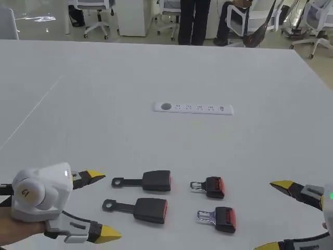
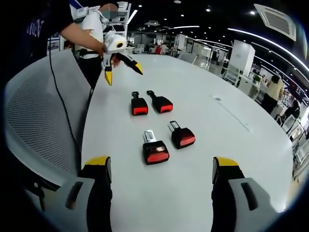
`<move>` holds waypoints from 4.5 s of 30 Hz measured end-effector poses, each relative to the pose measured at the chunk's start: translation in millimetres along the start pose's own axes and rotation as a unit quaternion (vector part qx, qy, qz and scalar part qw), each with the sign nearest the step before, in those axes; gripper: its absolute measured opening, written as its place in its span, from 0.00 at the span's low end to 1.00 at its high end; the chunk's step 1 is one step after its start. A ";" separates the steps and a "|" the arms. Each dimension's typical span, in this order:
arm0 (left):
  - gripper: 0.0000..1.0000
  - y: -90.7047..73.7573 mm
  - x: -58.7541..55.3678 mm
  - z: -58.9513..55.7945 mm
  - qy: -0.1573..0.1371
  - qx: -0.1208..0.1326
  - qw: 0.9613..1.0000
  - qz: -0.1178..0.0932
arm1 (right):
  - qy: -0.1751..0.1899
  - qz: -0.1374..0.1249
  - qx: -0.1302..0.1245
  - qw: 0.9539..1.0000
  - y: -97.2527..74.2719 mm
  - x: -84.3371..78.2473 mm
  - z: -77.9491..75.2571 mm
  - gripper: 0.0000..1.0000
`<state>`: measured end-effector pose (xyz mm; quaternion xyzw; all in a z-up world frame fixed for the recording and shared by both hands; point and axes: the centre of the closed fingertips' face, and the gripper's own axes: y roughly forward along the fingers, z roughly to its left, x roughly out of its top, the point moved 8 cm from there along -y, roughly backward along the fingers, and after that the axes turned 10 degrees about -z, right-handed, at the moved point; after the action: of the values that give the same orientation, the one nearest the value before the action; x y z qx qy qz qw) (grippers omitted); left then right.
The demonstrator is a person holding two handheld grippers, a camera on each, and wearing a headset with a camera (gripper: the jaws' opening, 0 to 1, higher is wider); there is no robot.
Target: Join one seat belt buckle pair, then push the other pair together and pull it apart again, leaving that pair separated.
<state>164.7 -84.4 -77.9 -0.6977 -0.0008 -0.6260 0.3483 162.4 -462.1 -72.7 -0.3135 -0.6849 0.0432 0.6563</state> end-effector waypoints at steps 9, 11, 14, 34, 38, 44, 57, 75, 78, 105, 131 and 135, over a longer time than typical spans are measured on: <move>0.73 12.7 1.8 0.0 0.027 -0.029 0.999 0.027 | -0.026 0.020 0.049 0.998 20.9 -3.8 -1.9 0.71; 0.71 15.4 2.2 1.7 0.031 -0.033 0.999 0.030 | -0.032 0.025 0.058 0.997 25.4 -5.3 -3.2 0.69; 0.66 20.2 2.4 4.0 0.041 -0.043 0.997 0.039 | -0.043 0.036 0.072 0.996 31.6 -7.3 -4.8 0.65; 0.45 60.4 -0.2 10.7 0.095 -0.107 0.984 0.106 | -0.068 0.074 0.111 0.989 56.9 -23.4 -11.5 0.47; 0.43 68.5 -4.1 11.3 0.105 -0.119 0.980 0.119 | -0.072 0.080 0.117 0.987 60.8 -25.4 -11.1 0.44; 0.38 80.1 -1.4 10.9 0.121 -0.142 0.972 0.139 | -0.072 0.083 0.118 0.987 64.9 -26.2 -11.7 0.38; 0.32 88.8 -7.2 16.4 0.128 -0.168 0.961 0.176 | -0.076 0.093 0.135 0.984 74.1 -30.2 -7.4 0.31; 0.31 92.8 -12.0 20.0 0.146 -0.189 0.951 0.195 | -0.077 0.091 0.137 0.983 75.5 -32.0 -7.8 0.31; 0.30 93.4 -11.9 20.8 0.148 -0.192 0.949 0.199 | -0.077 0.092 0.137 0.983 75.5 -32.4 -8.4 0.31; 0.31 96.4 -12.5 15.5 0.132 -0.191 0.947 0.222 | -0.079 0.082 0.145 0.983 105.6 -13.8 1.3 0.31; 0.31 97.1 -13.3 17.8 0.129 -0.189 0.946 0.232 | -0.083 0.075 0.152 0.982 143.9 1.6 9.6 0.31; 0.31 97.3 -14.1 17.9 0.129 -0.185 0.947 0.231 | -0.081 0.071 0.151 0.983 147.4 3.6 10.9 0.31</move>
<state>219.8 -143.2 -136.9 -0.6447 0.3211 -0.6020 0.3448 207.4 -338.5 -140.4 -0.2542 -0.6972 0.2179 0.6339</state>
